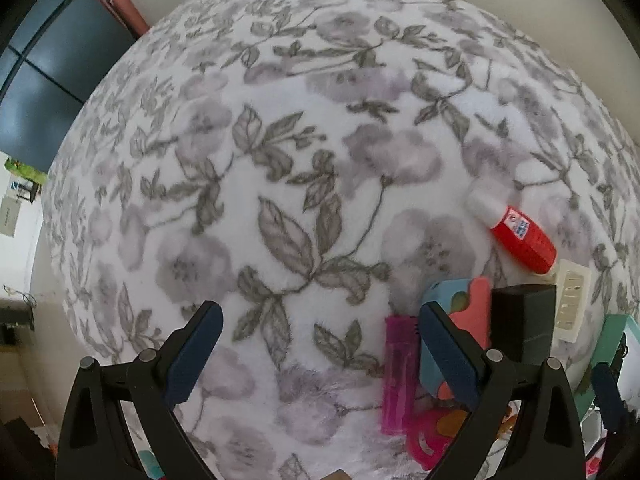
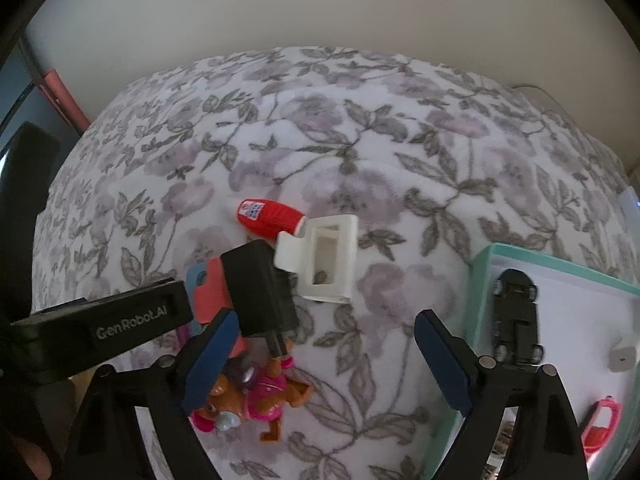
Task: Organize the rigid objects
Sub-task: 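Move both tools back to the pile, right tool toward the black plug, then grasp the black plug charger with the right tool while the left tool approaches the pink-blue case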
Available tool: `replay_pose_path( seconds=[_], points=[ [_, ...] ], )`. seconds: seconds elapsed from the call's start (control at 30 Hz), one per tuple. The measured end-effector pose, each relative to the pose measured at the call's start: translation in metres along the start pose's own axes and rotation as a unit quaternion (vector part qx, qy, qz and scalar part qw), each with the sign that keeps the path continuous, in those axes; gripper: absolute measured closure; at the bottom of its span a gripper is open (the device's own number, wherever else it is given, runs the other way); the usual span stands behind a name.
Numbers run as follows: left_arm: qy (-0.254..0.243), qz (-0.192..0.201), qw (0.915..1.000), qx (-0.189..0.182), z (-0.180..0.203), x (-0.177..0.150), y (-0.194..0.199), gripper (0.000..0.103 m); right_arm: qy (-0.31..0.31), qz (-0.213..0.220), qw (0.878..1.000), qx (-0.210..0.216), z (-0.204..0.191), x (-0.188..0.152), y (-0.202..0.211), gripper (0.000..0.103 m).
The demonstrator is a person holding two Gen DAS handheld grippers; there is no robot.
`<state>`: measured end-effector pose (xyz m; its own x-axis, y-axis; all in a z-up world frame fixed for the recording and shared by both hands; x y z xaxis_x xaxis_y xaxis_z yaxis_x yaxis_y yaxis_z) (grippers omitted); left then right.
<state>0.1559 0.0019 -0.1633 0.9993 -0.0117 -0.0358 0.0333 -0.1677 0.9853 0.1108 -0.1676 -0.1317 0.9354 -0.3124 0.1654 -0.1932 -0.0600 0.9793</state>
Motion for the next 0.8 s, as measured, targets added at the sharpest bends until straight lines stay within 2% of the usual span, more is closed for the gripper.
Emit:
replay_pose_path(
  seconds=[0.13, 0.3, 0.43, 0.67, 0.8],
  points=[
    [0.007, 0.0, 0.9999, -0.015, -0.002, 0.002, 0.0, 0.005, 0.016, 0.003, 1.0, -0.006, -0.008, 0.001, -0.005, 0.017],
    [0.004, -0.001, 0.9997, -0.024, -0.002, 0.004, 0.0, 0.005, 0.031, 0.016, 0.999, -0.003, -0.019, 0.004, -0.006, 0.033],
    [0.001, -0.001, 0.9997, -0.026, 0.0, 0.008, 0.0, 0.005, 0.041, 0.02, 0.999, -0.006, -0.025, 0.005, -0.01, 0.036],
    [0.002, -0.002, 0.9996, -0.027, 0.006, 0.009, 0.001, 0.005, 0.041, 0.008, 0.999, 0.01, -0.029, 0.004, -0.024, 0.057],
    [0.0, -0.002, 0.9996, -0.027, 0.004, 0.015, -0.001, 0.005, 0.04, 0.009, 0.999, 0.006, -0.032, 0.005, -0.032, 0.059]
  ],
)
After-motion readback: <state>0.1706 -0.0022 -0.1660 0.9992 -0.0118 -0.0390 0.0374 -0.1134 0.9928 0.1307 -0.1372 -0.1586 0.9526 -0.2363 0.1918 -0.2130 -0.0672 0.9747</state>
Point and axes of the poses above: each gripper's, at about its wrist camera, not at the fingertips, and y roughly against the way its jaws point, z to its right, x to its top, the point moved 10 cm from there along -y, roughly the way its jaws point, and after that the axes turned 13 degrees about -z, right-handed, at the moved point
